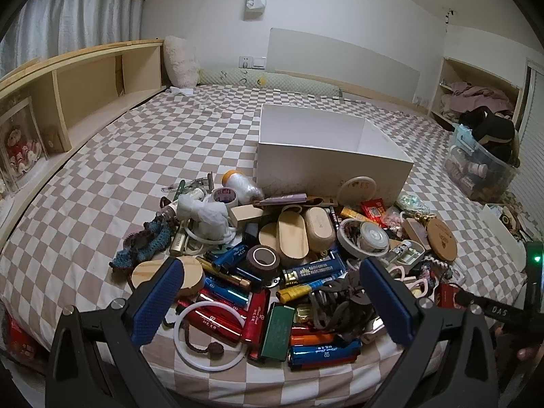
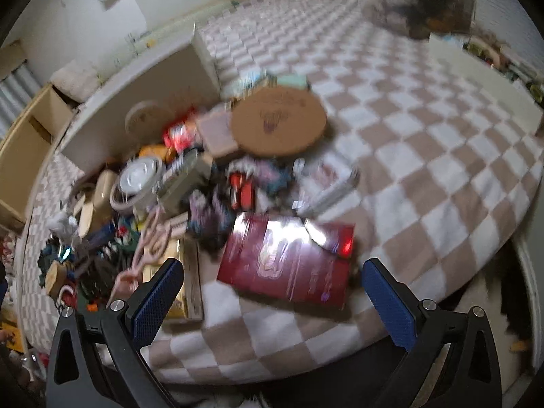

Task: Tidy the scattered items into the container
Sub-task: 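Reach the right gripper to the red cigarette pack while the left gripper reaches the black hair clip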

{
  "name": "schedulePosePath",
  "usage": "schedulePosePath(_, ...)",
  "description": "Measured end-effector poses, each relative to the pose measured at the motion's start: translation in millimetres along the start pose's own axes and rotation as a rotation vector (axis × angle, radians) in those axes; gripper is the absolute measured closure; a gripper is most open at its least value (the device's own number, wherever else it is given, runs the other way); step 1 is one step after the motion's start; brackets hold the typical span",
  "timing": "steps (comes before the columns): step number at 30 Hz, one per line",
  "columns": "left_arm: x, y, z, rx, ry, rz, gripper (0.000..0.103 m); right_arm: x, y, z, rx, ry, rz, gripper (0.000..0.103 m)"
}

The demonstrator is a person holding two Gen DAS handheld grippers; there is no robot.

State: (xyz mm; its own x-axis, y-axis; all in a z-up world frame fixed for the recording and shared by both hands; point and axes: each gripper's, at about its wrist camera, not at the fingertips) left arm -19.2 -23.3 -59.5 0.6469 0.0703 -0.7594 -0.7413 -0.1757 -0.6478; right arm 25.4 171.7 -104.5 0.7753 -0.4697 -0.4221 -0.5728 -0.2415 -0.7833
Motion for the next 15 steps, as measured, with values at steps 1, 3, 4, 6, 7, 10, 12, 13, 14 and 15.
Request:
schedulePosePath(1,1,1,0,0.001,0.002,-0.002,0.000,2,2,-1,0.000,0.001,-0.008,0.000)
schedulePosePath(3,3,5,1,0.007,0.002,-0.012,0.000,5,7,-3,0.018,-0.008,-0.008,0.000)
schedulePosePath(4,5,6,2,0.010,0.001,-0.018,0.000,5,10,-4,0.033,-0.016,-0.007,0.000)
schedulePosePath(6,8,10,5,0.021,0.007,-0.034,0.000,5,15,-3,0.053,-0.022,-0.013,0.000)
schedulePosePath(7,10,12,7,0.025,0.012,-0.040,0.000,4,17,-1,0.056,-0.018,-0.014,0.000)
schedulePosePath(10,16,15,13,0.039,0.029,-0.059,0.000,3,23,5,0.052,-0.015,-0.015,0.000)
schedulePosePath(12,19,17,19,0.050,0.041,-0.072,0.000,3,25,5,0.054,-0.017,-0.014,0.000)
schedulePosePath(13,20,19,21,0.054,0.047,-0.078,0.000,3,25,5,0.053,-0.018,-0.014,0.000)
schedulePosePath(14,21,20,24,0.058,0.051,-0.083,0.000,4,25,5,0.048,-0.027,-0.015,0.004)
schedulePosePath(15,22,21,28,0.064,0.056,-0.090,0.000,4,25,4,0.046,-0.039,-0.019,0.008)
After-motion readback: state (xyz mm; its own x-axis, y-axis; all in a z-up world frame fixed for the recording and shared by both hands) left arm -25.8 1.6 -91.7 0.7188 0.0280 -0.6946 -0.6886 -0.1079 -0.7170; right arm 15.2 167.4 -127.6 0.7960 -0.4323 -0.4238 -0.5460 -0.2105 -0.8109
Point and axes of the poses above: each gripper's, at about its wrist camera, not at the fingertips, and y roughly the way its jaws point, z to its right, x to its underside, and after that the axes turned 14 degrees about -x, right-handed
